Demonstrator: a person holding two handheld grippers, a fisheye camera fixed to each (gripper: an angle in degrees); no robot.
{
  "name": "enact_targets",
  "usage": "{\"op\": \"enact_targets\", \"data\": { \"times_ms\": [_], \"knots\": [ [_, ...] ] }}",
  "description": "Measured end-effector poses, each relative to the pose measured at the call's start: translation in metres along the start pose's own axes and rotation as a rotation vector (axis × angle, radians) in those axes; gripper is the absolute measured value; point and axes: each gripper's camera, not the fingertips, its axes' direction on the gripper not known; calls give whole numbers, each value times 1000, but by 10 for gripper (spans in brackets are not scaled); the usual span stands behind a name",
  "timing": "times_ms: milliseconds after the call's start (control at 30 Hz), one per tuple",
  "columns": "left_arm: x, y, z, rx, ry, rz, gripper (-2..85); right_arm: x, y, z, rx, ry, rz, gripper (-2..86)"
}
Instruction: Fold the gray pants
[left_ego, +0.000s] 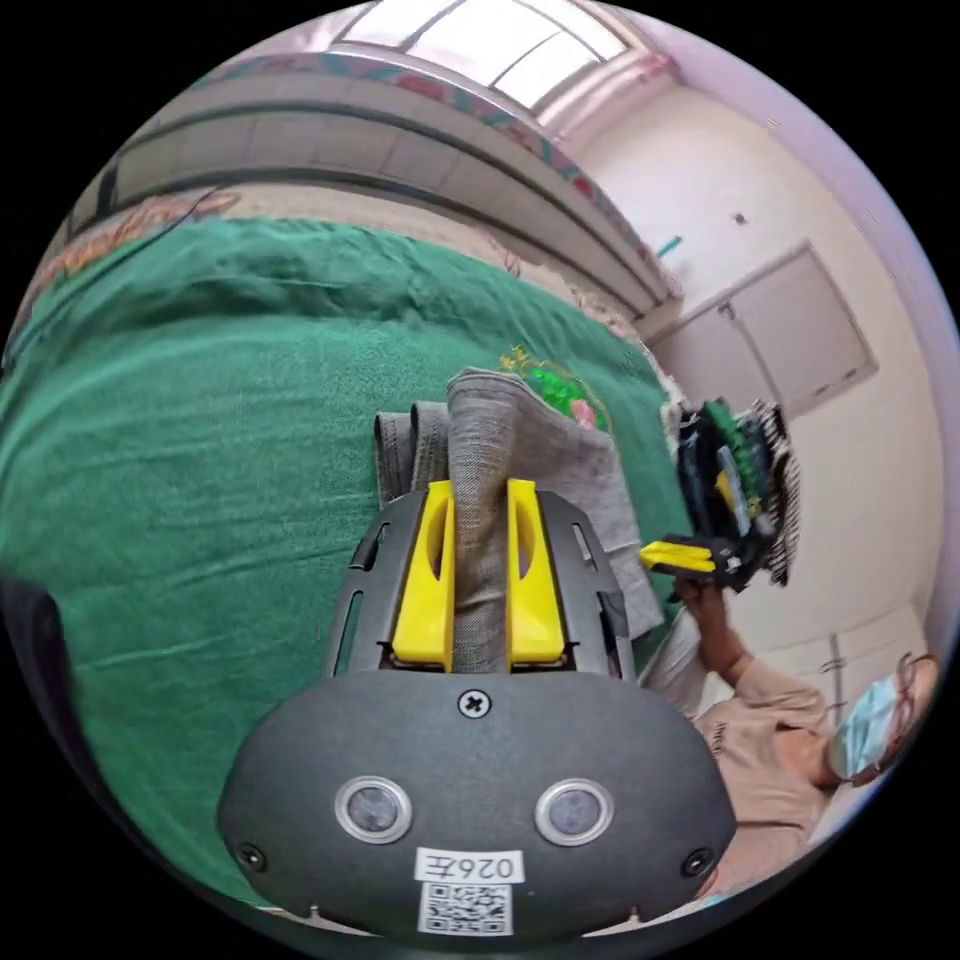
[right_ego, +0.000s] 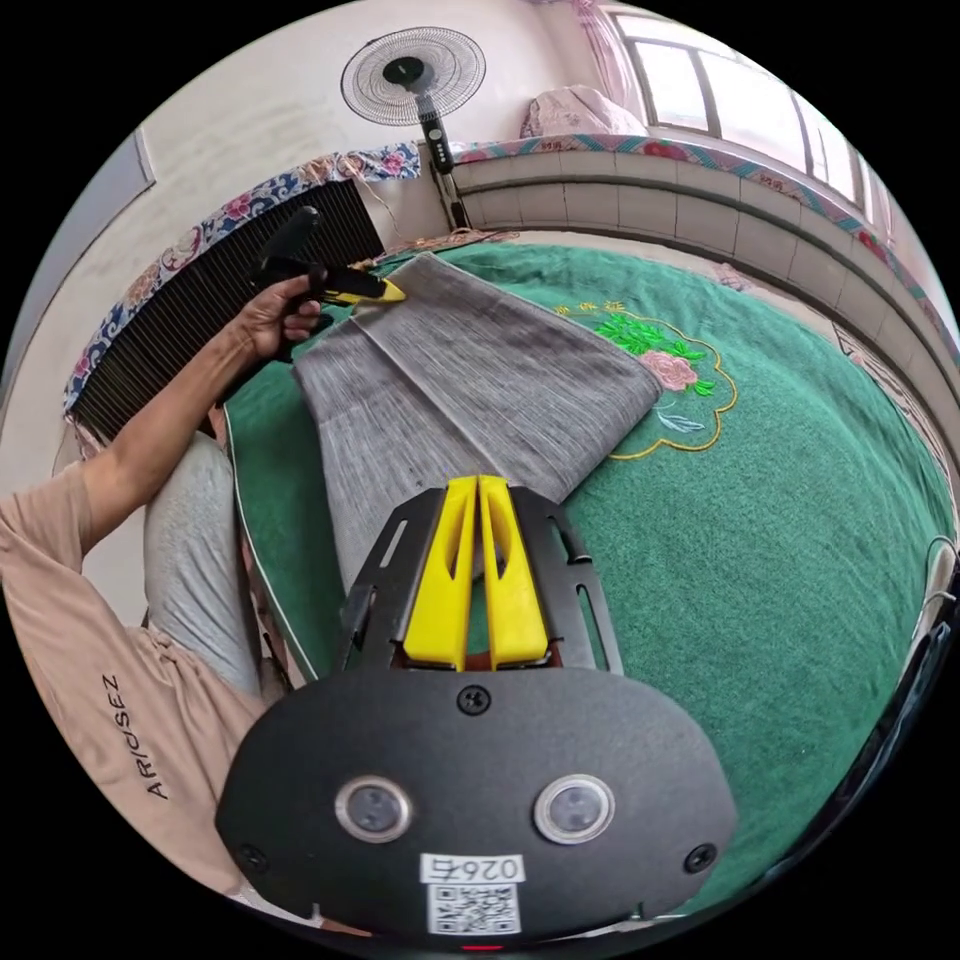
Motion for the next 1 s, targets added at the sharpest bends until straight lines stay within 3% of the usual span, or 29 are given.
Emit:
{"op": "enact_targets", "data": {
  "times_ms": [100, 200, 300, 400, 433, 467, 533, 667, 833, 1000],
  "knots": [
    [-8, 26, -15, 154, 140, -117, 26, -16, -19, -5, -8, 10, -6, -9],
    [41, 58, -49, 418, -69, -114, -3, -43, -34, -26, 87, 90, -42, -9],
    [130, 75, -48, 592, -229, 115, -8, -78, -46, -41, 213, 227, -122, -10],
    [196, 54, 6, 389, -184, 338, -9, -108, -66, -28, 202, 258, -217, -11],
    [208, 38, 39, 220, -199, 345, -9, -113, -79, -12, 118, 225, -234, -11],
    [208, 22, 77, 29, -298, 309, -8, -114, -93, 9, -20, 188, -237, -10],
    [201, 9, 126, -167, -456, 316, -8, -115, -108, 25, -94, 173, -231, -10],
    [198, -4, 138, -173, -358, 284, -9, -120, -129, 28, -90, 156, -255, -9],
    [216, 15, 159, -80, -429, 430, -9, -133, -148, 47, -91, 205, -282, -9],
    [195, 8, 166, -78, -349, 317, -7, -148, -155, 69, -76, 302, -327, -12]
  ]
}}
